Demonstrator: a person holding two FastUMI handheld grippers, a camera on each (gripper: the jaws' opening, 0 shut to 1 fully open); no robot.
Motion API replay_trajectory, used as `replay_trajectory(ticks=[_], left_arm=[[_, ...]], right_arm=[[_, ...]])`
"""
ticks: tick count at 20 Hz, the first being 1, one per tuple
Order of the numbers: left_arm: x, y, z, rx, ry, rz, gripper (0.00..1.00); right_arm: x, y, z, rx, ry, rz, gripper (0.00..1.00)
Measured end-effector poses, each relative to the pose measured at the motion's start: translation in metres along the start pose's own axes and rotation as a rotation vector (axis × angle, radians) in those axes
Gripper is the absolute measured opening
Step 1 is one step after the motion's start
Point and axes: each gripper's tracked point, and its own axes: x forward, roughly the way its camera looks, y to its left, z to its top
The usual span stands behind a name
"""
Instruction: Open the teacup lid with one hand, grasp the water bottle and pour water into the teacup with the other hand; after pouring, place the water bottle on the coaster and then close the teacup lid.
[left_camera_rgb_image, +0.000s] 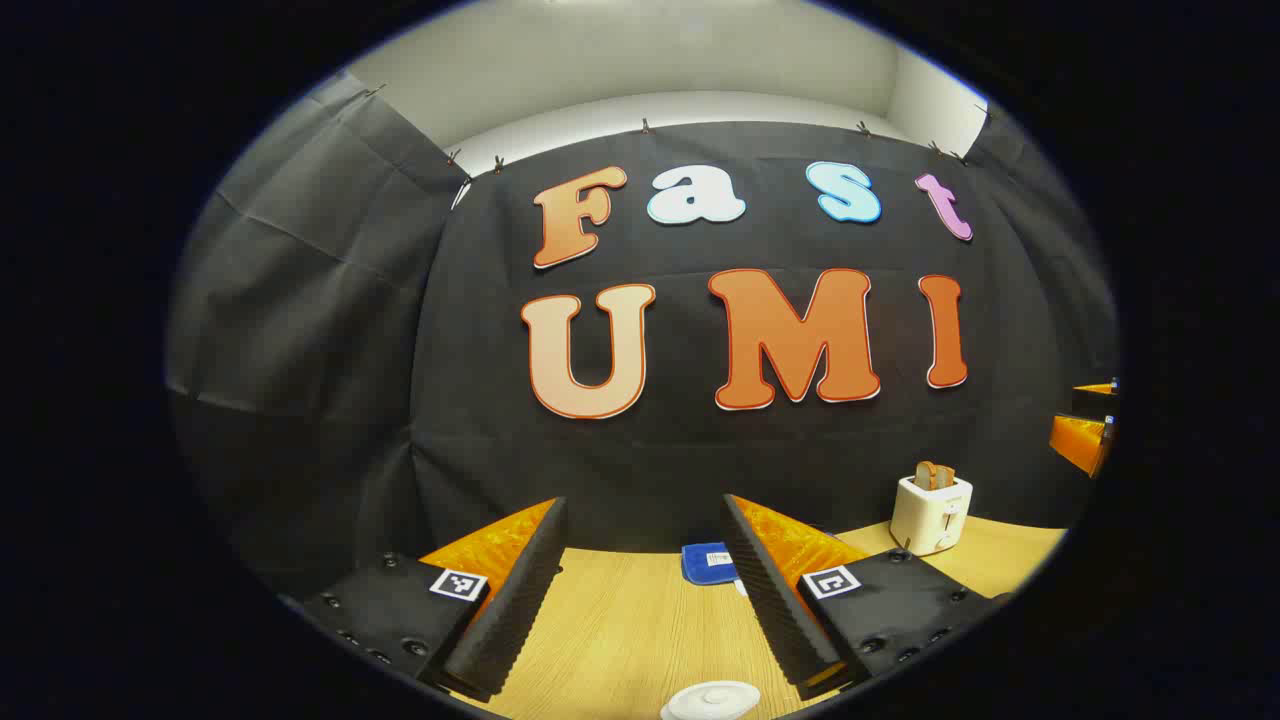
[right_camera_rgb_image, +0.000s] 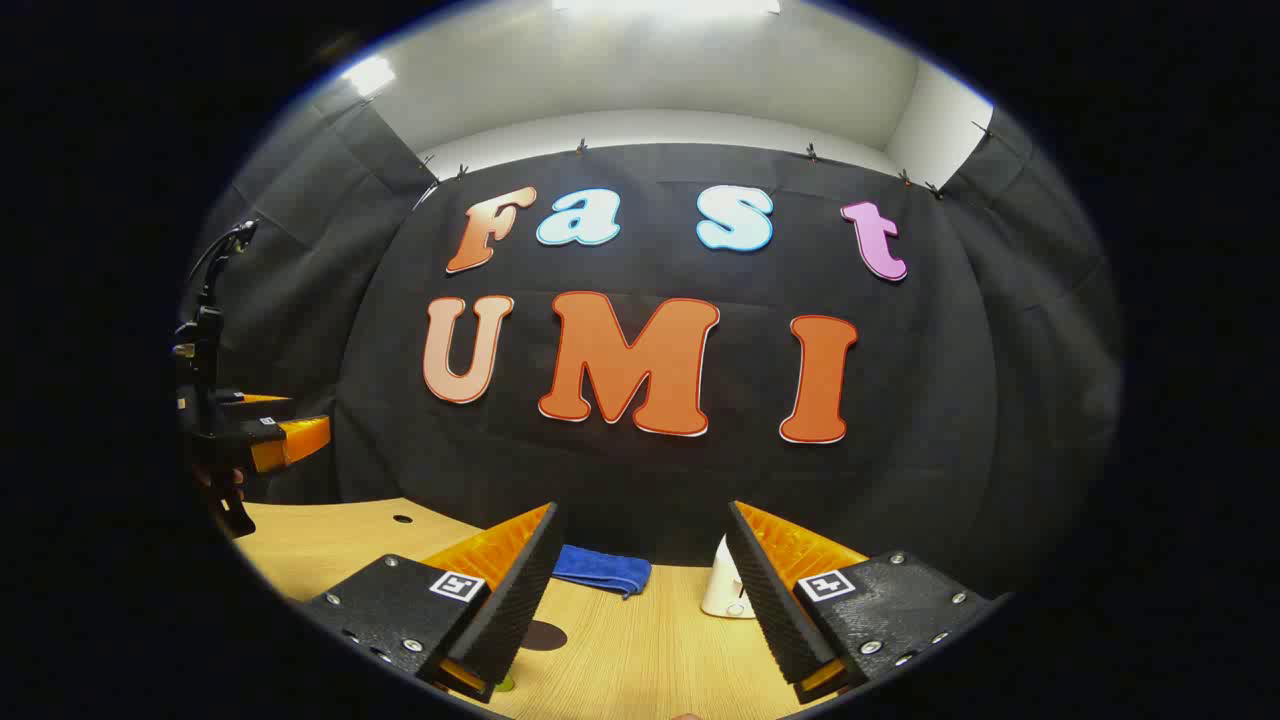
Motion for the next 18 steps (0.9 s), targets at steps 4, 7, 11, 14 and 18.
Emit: replay_trajectory(ticks=[4, 7, 11, 14, 18], left_arm=[[-0.0015, 0.0008, 0.0019, 0.004, -0.006, 0.002, 0.96], [-0.0018, 0.0002, 0.0026, 0.003, -0.004, -0.001, 0.98], [-0.0006, -0.0030, 0.0027, 0.000, -0.003, -0.007, 0.96], [0.0000, -0.0035, 0.0043, 0.003, -0.009, -0.006, 0.99], [-0.0017, -0.0061, 0.0027, -0.001, -0.006, -0.014, 1.00]], right_arm=[[0.0001, 0.0000, 0.0024, 0.005, -0.006, 0.003, 0.98], [0.0012, 0.0002, 0.0008, 0.006, -0.003, 0.002, 0.98], [0.0001, 0.0001, 0.0018, 0.003, -0.006, 0.005, 0.98], [0.0018, -0.0015, 0.0057, 0.010, -0.014, 0.002, 0.98], [0.0003, -0.0026, 0.0051, 0.019, -0.016, 0.005, 0.98]])
